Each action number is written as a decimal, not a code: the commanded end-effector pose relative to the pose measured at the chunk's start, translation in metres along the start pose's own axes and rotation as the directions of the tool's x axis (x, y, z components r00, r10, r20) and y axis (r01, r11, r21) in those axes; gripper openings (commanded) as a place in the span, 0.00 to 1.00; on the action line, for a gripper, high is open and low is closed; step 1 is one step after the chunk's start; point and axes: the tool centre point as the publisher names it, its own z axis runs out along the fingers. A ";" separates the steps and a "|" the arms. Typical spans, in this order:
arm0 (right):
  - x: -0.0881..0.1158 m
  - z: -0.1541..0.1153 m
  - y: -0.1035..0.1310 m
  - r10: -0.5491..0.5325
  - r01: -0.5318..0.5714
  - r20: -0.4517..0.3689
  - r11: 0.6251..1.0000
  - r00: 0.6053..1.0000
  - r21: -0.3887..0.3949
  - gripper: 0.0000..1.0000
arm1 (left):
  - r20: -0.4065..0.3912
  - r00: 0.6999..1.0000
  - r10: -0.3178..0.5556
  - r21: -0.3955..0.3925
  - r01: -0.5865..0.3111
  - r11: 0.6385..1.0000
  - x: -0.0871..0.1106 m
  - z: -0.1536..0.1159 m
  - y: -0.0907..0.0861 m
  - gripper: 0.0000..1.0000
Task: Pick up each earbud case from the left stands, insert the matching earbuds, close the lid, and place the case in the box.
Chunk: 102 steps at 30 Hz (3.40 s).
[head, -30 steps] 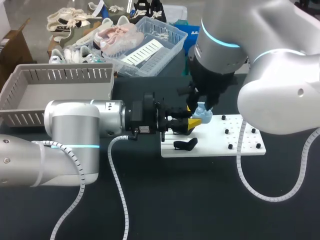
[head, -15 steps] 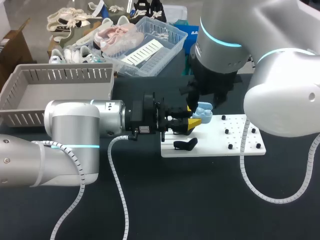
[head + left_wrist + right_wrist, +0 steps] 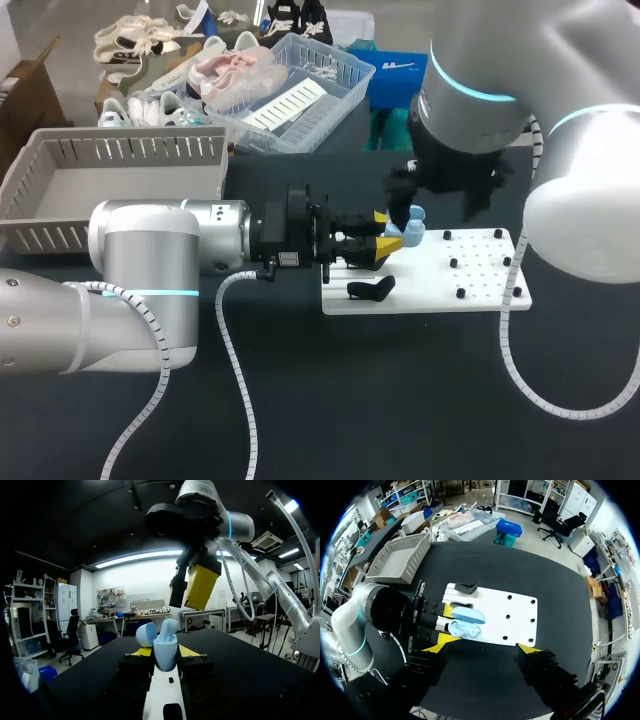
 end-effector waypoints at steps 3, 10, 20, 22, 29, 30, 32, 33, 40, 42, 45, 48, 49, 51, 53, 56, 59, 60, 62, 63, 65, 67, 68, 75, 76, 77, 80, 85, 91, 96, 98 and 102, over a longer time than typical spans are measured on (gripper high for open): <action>-0.003 0.010 -0.008 0.026 -0.026 -0.007 1.000 1.000 -0.013 0.85 | 0.000 1.000 0.000 -0.001 0.000 1.000 0.000 0.000 0.000 0.00; -0.007 0.017 -0.011 0.037 -0.037 -0.020 0.999 0.999 -0.022 0.87 | 0.000 1.000 0.000 -0.001 0.000 1.000 0.000 0.000 0.000 0.00; -0.011 0.024 -0.006 0.030 -0.032 -0.031 0.999 0.999 -0.034 0.87 | 0.000 1.000 0.000 -0.001 0.000 1.000 0.000 0.000 0.000 0.00; -0.012 0.023 -0.005 0.026 -0.027 -0.029 0.999 0.999 -0.034 0.87 | 0.000 1.000 0.000 -0.001 0.000 1.000 0.000 0.000 0.000 0.00; -0.018 0.014 -0.011 0.046 -0.046 0.008 0.999 0.999 -0.021 0.88 | 0.000 1.000 0.000 -0.001 0.000 1.000 0.000 0.000 0.000 0.00; -0.021 0.014 -0.013 0.060 -0.060 0.014 0.998 0.998 -0.017 0.89 | 0.000 1.000 0.000 -0.001 0.000 1.000 0.000 0.000 0.000 0.00; -0.026 0.014 -0.016 0.087 -0.086 0.026 0.996 0.996 -0.020 0.91 | 0.000 1.000 0.000 -0.001 0.000 1.000 0.000 0.000 0.000 0.00; -0.029 0.014 -0.017 0.101 -0.100 0.033 0.995 0.994 -0.020 0.92 | 0.000 1.000 0.000 -0.001 0.000 1.000 0.000 0.000 0.000 0.00; -0.048 0.021 -0.025 0.203 -0.201 0.067 0.979 0.977 -0.024 1.00 | 0.000 1.000 0.000 -0.001 0.000 1.000 0.000 0.000 0.000 0.00; -0.053 0.023 -0.028 0.229 -0.227 0.071 0.973 0.971 -0.028 1.00 | 0.000 1.000 0.000 -0.001 0.000 1.000 0.000 0.000 0.000 0.00; -0.059 0.028 -0.033 0.250 -0.249 0.070 0.968 0.966 -0.020 1.00 | 0.000 1.000 0.000 -0.001 0.000 1.000 0.000 0.000 0.000 0.00; -0.064 0.035 -0.036 0.267 -0.267 0.062 0.964 0.962 -0.009 1.00 | 0.000 1.000 0.000 -0.001 0.000 1.000 0.000 0.000 0.000 0.00; -0.065 0.038 -0.037 0.274 -0.274 0.053 0.962 0.960 -0.008 1.00 | 0.000 1.000 0.000 -0.001 0.000 1.000 0.000 0.000 0.000 0.00; -0.067 0.042 -0.038 0.278 -0.278 0.046 0.961 0.960 -0.002 1.00 | 0.000 1.000 0.000 -0.001 0.000 1.000 0.000 0.000 0.000 0.00; -0.067 0.049 -0.038 0.280 -0.280 0.030 0.960 0.960 0.004 1.00 | 0.000 1.000 0.000 -0.001 0.000 1.000 0.000 0.000 0.000 0.00; -0.065 0.056 -0.036 0.273 -0.273 0.013 0.962 0.962 0.011 1.00 | 0.000 1.000 0.000 -0.001 0.000 1.000 0.000 0.000 0.000 0.00; -0.060 0.056 -0.035 0.255 -0.254 -0.008 0.967 0.967 0.016 1.00 | 0.000 1.000 0.000 -0.001 0.000 1.000 0.000 0.000 0.000 0.00; -0.058 0.055 -0.034 0.246 -0.246 -0.010 0.969 0.969 0.018 1.00 | 0.000 1.000 0.000 -0.001 0.000 1.000 0.000 0.000 0.000 0.00; -0.052 0.053 -0.033 0.231 -0.230 -0.014 0.973 0.973 0.025 1.00 | 0.000 1.000 0.000 -0.001 0.000 1.000 0.000 0.000 0.000 0.00; -0.050 0.052 -0.033 0.229 -0.229 -0.014 0.973 0.973 0.027 1.00 | 0.000 1.000 0.000 -0.001 0.000 1.000 0.000 0.000 0.000 0.00; -0.046 0.049 -0.035 0.230 -0.229 -0.014 0.973 0.973 0.031 1.00 | 0.000 1.000 0.000 -0.001 0.000 1.000 0.000 0.000 0.000 0.00; -0.043 0.046 -0.036 0.229 -0.229 -0.013 0.973 0.973 0.035 1.00 | 0.000 1.000 0.000 -0.001 0.000 1.000 0.000 0.000 0.000 0.00; -0.041 0.044 -0.037 0.229 -0.228 -0.013 0.973 0.973 0.036 1.00 | 0.000 1.000 0.000 -0.001 0.000 1.000 0.000 0.000 0.000 0.00; -0.032 0.038 -0.034 0.202 -0.201 -0.024 0.979 0.979 0.032 1.00 | 0.000 1.000 0.000 -0.001 0.000 1.000 0.000 0.000 0.000 0.00; -0.031 0.038 -0.033 0.198 -0.197 -0.022 0.980 0.980 0.034 1.00 | 0.000 1.000 0.000 -0.001 0.000 1.000 0.000 0.000 0.000 0.00; -0.031 0.037 -0.032 0.196 -0.195 -0.021 0.980 0.980 0.033 1.00 | 0.000 1.000 0.000 -0.001 0.000 1.000 0.000 0.000 0.000 0.00; -0.030 0.035 -0.031 0.189 -0.188 -0.022 0.982 0.982 0.027 1.00 | 0.000 1.000 0.000 -0.001 0.000 1.000 0.000 0.000 0.000 0.00; -0.031 0.028 -0.037 0.211 -0.211 0.026 0.977 0.977 0.022 1.00 | 0.000 1.000 0.000 -0.001 0.000 1.000 0.000 0.000 0.000 0.00; -0.031 0.011 -0.047 0.217 -0.217 0.083 0.976 0.973 -0.017 1.00 | 0.000 1.000 0.000 -0.001 0.000 1.000 0.000 0.000 0.000 0.00; -0.022 -0.002 -0.047 0.115 -0.110 0.102 0.993 0.988 -0.050 1.00 | 0.000 1.000 0.000 -0.001 0.000 1.000 0.000 0.000 0.000 0.00; -0.016 -0.006 -0.044 0.047 -0.040 0.101 0.997 0.994 -0.070 1.00 | 0.000 1.000 0.000 -0.001 0.000 1.000 0.000 0.000 0.000 0.00; -0.007 -0.015 -0.039 -0.061 0.075 0.119 0.990 0.991 -0.116 1.00 | 0.000 1.000 0.000 -0.001 0.000 1.000 0.000 0.000 0.000 0.00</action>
